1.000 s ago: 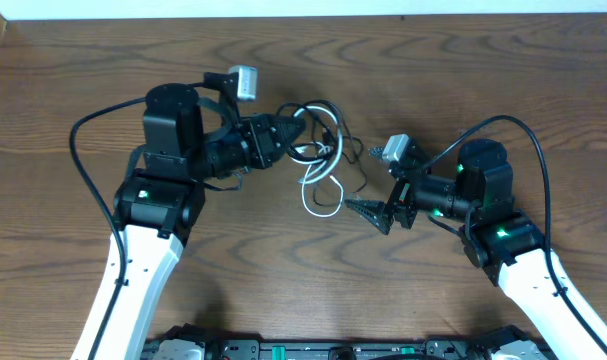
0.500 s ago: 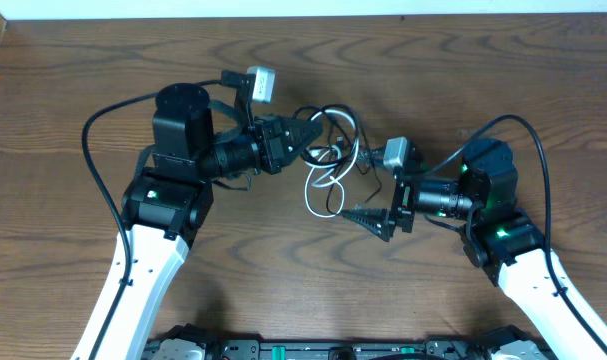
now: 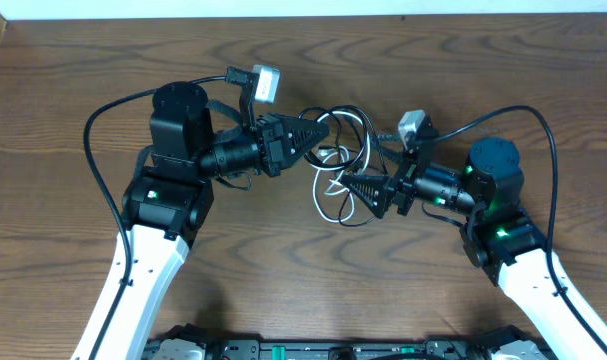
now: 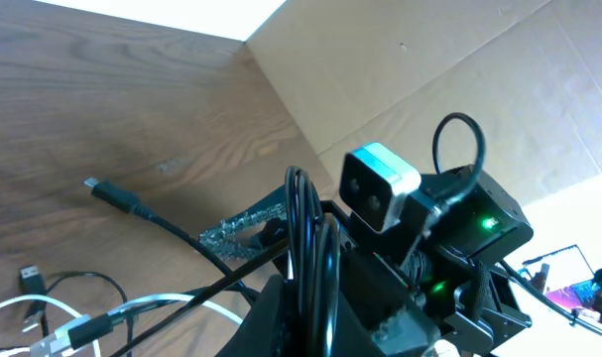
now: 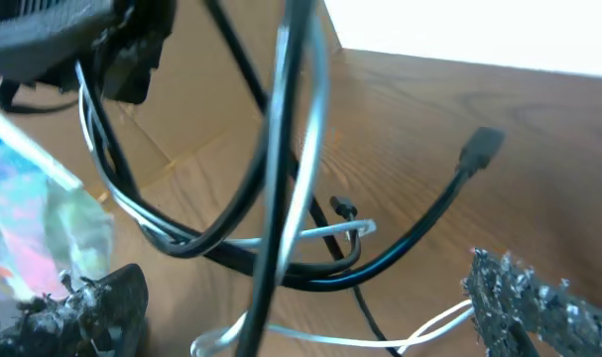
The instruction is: Untangle cables
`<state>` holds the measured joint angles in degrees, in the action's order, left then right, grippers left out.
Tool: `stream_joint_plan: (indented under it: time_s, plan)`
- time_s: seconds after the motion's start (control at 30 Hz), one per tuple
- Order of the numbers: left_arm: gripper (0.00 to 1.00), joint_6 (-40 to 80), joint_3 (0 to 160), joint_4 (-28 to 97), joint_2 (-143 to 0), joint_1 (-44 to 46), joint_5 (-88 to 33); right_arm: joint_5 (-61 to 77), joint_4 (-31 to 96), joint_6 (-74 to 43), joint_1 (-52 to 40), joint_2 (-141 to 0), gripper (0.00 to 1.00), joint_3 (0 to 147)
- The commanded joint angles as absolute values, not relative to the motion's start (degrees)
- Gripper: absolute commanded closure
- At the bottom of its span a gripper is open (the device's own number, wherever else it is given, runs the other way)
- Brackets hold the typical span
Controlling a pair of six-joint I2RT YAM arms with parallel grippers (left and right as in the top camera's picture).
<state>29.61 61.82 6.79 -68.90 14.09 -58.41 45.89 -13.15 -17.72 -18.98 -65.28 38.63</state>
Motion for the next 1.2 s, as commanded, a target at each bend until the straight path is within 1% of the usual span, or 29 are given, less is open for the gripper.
stream_joint_plan:
  time_s: [0.0,0.2,0.4,0.47,0.5,0.53,0.57,0.6,0.63,0.67,0.7,0.8,0.83,0.87,0.97,1.17]
  plan:
    - [0.92,29.26,63.44,5.39,-68.84,14.24,-59.81,43.62,-12.80,-22.98,-19.40,-66.39,0.01,39.27]
    - [0.93,31.44,63.44,0.71,-68.84,15.75,-59.79,41.60,-13.19,-22.87,-22.22,-70.50,0.01,39.27]
    - [0.93,31.40,63.44,0.32,-68.86,18.74,-59.33,38.02,-16.95,-22.63,-23.46,-73.84,0.01,39.27]
    - [0.93,31.40,63.44,0.32,-68.84,18.85,-59.33,38.02,-18.55,-22.20,-23.46,-74.52,0.04,39.27]
    - [0.92,31.38,63.44,0.34,-68.86,18.83,-59.35,37.98,-18.76,-21.58,-23.46,-74.78,0.11,39.27]
    - [0.92,31.03,63.44,0.34,-68.86,18.83,-59.35,38.00,-18.81,-20.97,-23.46,-74.94,0.29,39.27]
    - [0.93,30.06,63.44,0.34,-68.86,18.83,-59.33,38.02,-18.41,-20.95,-23.46,-75.00,0.56,39.27]
    - [0.93,29.10,63.44,0.36,-68.86,18.83,-59.35,38.00,-17.82,-20.95,-23.46,-75.00,0.75,39.27]
    - [0.92,28.51,63.44,0.38,-68.86,18.83,-59.33,38.00,-16.84,-20.93,-23.46,-75.00,0.86,39.27]
    - [0.92,28.08,63.44,0.40,-68.86,18.83,-59.33,37.98,-15.44,-20.93,-23.46,-75.00,0.94,39.27]
    - [0.92,27.86,63.44,0.54,-68.86,18.83,-59.33,37.80,-14.48,-20.93,-23.46,-75.00,0.97,39.27]
    - [0.92,25.41,63.33,2.57,-68.86,18.83,-58.81,36.21,-9.87,-19.53,-23.46,-75.00,0.99,39.27]
    - [0.92,24.14,63.33,4.97,-68.86,18.83,-57.34,35.48,-7.88,-18.26,-23.46,-75.00,0.99,39.27]
    - [0.92,21.87,63.33,10.28,-68.88,18.83,-54.08,34.28,-5.41,-16.64,-23.46,-75.00,0.99,39.27]
    - [0.92,19.55,63.33,16.53,-68.99,18.83,-50.76,33.98,-4.05,-14.92,-23.46,-75.00,0.99,39.27]
    - [0.92,19.11,63.33,17.26,-69.06,18.83,-50.72,36.75,-4.95,-14.70,-23.49,-75.00,0.97,39.27]
